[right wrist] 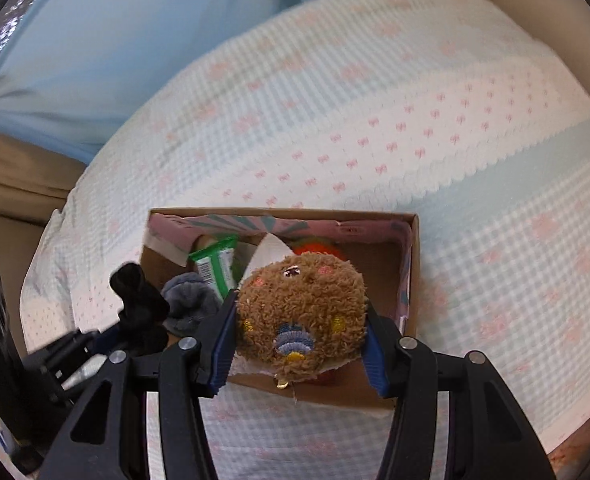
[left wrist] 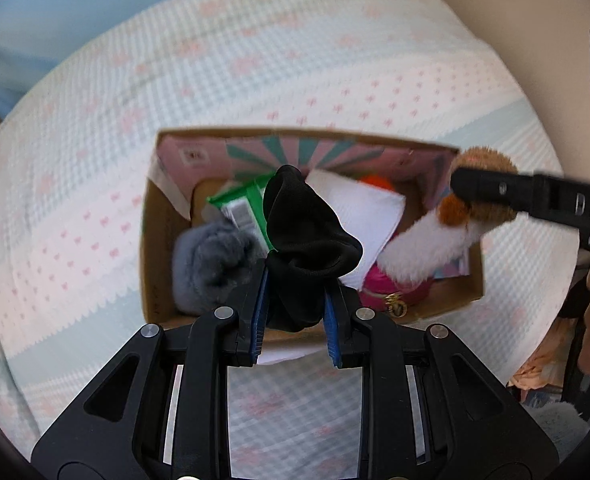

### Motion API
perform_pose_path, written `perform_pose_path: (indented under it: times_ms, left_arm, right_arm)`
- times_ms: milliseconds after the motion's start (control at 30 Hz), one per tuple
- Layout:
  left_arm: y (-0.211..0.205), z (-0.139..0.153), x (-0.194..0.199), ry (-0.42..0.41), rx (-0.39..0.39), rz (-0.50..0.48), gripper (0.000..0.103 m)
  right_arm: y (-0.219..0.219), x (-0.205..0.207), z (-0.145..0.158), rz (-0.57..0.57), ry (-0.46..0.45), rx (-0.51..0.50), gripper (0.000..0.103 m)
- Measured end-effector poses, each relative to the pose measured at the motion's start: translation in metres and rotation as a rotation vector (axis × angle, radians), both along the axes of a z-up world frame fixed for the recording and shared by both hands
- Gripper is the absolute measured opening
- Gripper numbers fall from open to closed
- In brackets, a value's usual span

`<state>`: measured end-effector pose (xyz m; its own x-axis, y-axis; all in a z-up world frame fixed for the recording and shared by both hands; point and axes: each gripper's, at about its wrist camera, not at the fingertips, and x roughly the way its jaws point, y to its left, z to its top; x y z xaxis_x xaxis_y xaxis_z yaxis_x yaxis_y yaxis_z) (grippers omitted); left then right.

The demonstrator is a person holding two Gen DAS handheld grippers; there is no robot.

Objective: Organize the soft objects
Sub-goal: 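Open both tools to release the sock and ring toy into the box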

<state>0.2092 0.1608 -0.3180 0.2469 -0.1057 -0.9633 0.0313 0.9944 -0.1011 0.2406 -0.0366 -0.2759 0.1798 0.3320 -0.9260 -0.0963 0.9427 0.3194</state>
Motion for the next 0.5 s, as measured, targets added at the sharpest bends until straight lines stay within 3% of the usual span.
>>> perform_pose_path:
  times_ms: [267, 333, 367, 400, 433, 467, 500]
  left_arm:
    - [-0.008, -0.028, 0.012, 0.064, 0.014, -0.002, 0.021]
    - [-0.012, -0.029, 0.016, 0.06, 0.036, -0.016, 0.028]
    - [-0.014, -0.028, 0.018, 0.062, 0.047, -0.018, 0.05]
    - [-0.015, -0.027, 0.02, 0.064, 0.067, -0.018, 0.087]
    - [-0.016, -0.026, 0.022, 0.057, 0.09, -0.013, 0.1]
    - [-0.015, -0.023, 0.022, 0.039, 0.097, -0.01, 0.102]
    - [-0.015, -0.021, 0.023, 0.035, 0.09, -0.009, 0.102]
  right_arm:
    - [-0.005, 0.027, -0.028, -0.055, 0.089, 0.02, 0.051]
    - [-0.006, 0.031, -0.03, -0.073, 0.094, 0.02, 0.052]
    - [-0.007, 0.033, -0.032, -0.082, 0.098, 0.02, 0.055]
    - [-0.008, 0.034, -0.033, -0.092, 0.105, 0.015, 0.057]
    - [-0.009, 0.036, -0.035, -0.096, 0.111, 0.009, 0.064]
    - [-0.009, 0.037, -0.036, -0.093, 0.117, 0.002, 0.08]
    - [-0.009, 0.038, -0.036, -0.088, 0.117, -0.004, 0.09]
